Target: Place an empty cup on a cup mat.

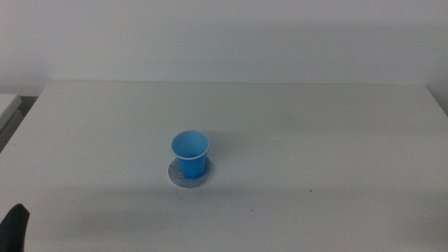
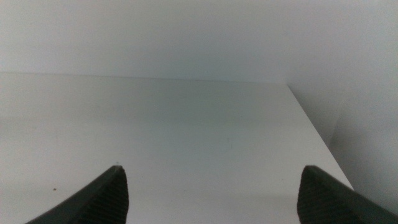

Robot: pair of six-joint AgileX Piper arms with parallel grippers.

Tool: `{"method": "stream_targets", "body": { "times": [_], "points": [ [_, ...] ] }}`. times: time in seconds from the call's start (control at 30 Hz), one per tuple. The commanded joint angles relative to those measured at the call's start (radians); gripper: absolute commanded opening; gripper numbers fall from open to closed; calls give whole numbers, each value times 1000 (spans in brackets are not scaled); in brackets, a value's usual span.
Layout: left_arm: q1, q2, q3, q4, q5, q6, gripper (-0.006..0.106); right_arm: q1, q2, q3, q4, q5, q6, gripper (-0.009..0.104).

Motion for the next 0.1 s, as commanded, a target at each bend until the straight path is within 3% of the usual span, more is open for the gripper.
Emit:
{"method": "stream_targets", "body": {
  "times": [0.0,0.07],
  "points": [
    [1,-4,1,2,-17,-13,94,2,-5,3,-7,-7,-4,93],
    [1,-4,1,2,-17,-13,94,2,-5,3,-7,-7,-4,93]
  ]
}}
